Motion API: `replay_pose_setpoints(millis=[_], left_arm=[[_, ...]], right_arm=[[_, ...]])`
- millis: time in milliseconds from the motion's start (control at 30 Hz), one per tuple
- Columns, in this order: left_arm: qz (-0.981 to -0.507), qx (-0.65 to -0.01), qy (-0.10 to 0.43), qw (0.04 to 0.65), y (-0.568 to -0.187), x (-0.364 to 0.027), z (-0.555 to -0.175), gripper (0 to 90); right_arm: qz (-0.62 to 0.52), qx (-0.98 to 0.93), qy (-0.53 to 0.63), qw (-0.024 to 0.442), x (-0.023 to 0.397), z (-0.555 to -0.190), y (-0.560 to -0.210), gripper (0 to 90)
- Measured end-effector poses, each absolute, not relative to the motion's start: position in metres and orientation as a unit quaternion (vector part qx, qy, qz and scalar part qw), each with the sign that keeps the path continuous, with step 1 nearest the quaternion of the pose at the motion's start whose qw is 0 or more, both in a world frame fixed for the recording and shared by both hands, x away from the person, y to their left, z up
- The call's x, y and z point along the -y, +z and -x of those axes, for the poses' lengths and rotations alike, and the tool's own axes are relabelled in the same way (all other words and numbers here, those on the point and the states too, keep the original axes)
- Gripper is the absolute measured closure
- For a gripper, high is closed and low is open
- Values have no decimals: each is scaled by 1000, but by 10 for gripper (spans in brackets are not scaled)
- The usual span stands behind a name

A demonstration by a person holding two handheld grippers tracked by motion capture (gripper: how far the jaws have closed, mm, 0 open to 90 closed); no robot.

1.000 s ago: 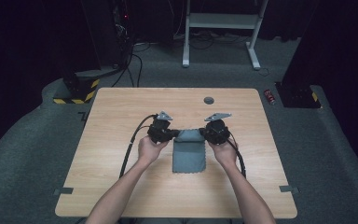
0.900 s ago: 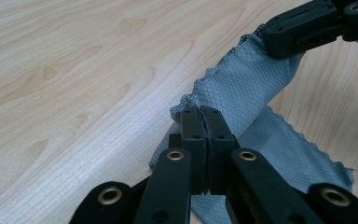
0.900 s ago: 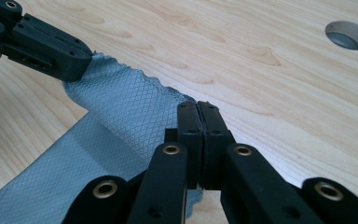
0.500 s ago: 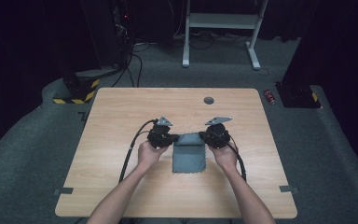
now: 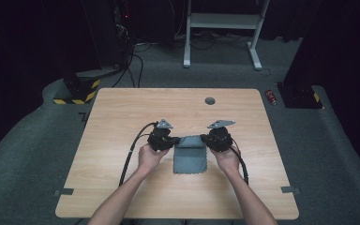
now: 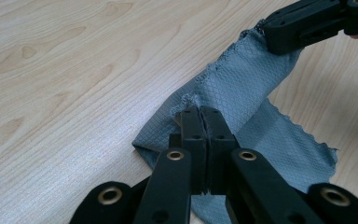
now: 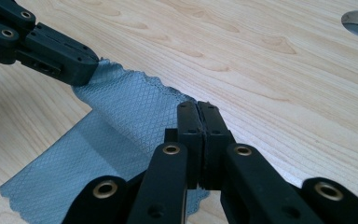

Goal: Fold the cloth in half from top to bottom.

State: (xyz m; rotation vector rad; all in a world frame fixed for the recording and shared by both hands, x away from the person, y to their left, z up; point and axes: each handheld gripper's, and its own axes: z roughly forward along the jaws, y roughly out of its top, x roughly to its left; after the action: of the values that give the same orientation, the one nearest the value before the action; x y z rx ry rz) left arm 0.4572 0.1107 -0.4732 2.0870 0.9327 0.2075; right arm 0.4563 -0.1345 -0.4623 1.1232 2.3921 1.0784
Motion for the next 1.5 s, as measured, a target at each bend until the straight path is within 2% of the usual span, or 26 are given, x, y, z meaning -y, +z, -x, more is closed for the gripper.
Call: replay_pose_setpoints(millis=[1500], left_arm=[[-839, -338, 95, 415, -473, -115, -428, 891]], right_arm=[[-372, -832, 390, 132, 139, -427, -466, 891]])
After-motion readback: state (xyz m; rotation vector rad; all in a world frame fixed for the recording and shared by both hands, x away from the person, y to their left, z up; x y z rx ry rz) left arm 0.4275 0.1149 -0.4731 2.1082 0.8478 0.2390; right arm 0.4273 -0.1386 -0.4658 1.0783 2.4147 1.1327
